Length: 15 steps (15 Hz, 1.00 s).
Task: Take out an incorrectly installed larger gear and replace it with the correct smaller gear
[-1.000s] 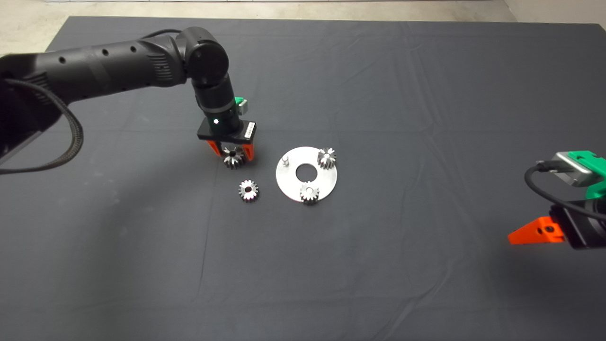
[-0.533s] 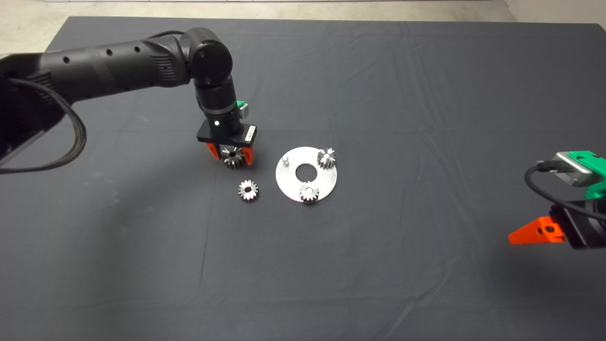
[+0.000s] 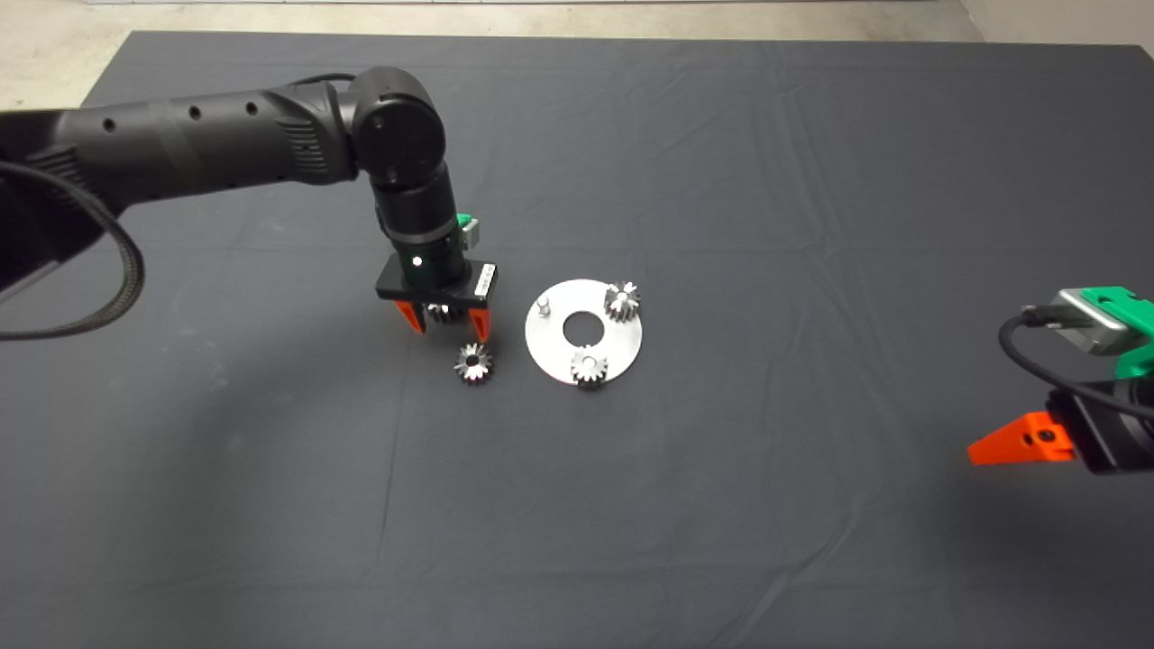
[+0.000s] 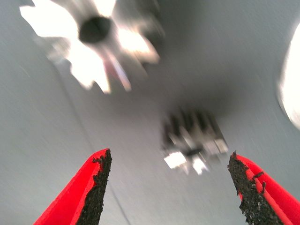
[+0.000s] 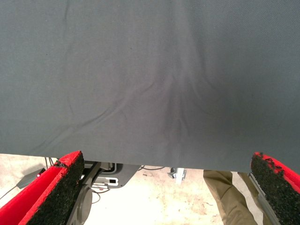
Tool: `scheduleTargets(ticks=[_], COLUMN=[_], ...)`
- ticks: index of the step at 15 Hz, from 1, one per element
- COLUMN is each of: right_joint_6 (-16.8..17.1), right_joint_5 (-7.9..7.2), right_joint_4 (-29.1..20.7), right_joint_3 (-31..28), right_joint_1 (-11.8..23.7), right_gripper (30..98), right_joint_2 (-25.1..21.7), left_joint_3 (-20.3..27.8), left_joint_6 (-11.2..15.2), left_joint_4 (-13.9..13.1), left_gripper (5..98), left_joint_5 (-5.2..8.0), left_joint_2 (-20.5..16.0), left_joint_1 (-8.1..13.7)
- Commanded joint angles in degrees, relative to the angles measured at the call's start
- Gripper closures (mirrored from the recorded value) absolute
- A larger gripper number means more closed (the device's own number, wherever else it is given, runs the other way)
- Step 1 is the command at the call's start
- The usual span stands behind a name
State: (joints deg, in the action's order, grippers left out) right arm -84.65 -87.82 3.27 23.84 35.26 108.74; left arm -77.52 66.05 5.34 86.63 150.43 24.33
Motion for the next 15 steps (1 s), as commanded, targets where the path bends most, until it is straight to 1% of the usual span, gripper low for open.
scheduleTargets(ticks=[1, 2, 3, 4, 5, 8, 9, 10, 12, 15], right_joint_6=[0.2, 0.2, 0.2, 0.2, 0.2, 0.2, 0.2, 0.2, 0.2, 0.2], right_joint_5=[-7.18, -7.18, -7.18, -7.18, -7.18, -7.18, -7.18, -7.18, -7.18, -7.18], right_joint_4=[-1.7, -1.7, -1.7, -1.7, -1.8, -1.8, -1.8, -1.8, -1.8, -1.8], right_joint_3=[0.0, 0.0, 0.0, 0.0, 0.0, -0.1, -0.1, -0.1, -0.1, 0.0], right_joint_1=[1.0, 1.0, 1.0, 1.0, 1.0, 1.0, 1.0, 1.0, 1.0, 1.0], right_gripper=[34.5, 34.5, 34.5, 34.5, 34.5, 34.5, 34.5, 34.5, 34.5, 34.5], right_joint_2=[0.1, 0.1, 0.1, 0.0, 0.0, 0.0, 0.0, 0.0, 0.0, 0.0], left_joint_3=[7.4, 8.7, 9.8, 11.1, 11.6, 10.8, 10.2, 10.0, 10.0, 10.1], left_joint_6=[5.1, 5.9, 7.5, 9.3, 10.4, 10.7, 10.7, 10.7, 10.8, 10.6], left_joint_4=[0.1, 1.4, 3.2, 4.6, 5.6, 8.8, 9.1, 9.1, 9.2, 10.3], left_gripper=[40.4, 40.4, 40.4, 40.4, 40.4, 40.4, 40.4, 40.4, 40.4, 40.4], left_joint_5=[-0.95, -1.11, -1.11, -1.11, -1.11, -1.39, -2.19, -2.65, -2.78, -2.78], left_joint_2=[-3.1, -3.2, -3.2, -3.2, -3.1, -2.7, -2.7, -2.7, -2.9, -3.5], left_joint_1=[1.2, 1.2, 1.3, 1.2, 1.2, 1.2, 1.1, 1.1, 1.0, 0.8])
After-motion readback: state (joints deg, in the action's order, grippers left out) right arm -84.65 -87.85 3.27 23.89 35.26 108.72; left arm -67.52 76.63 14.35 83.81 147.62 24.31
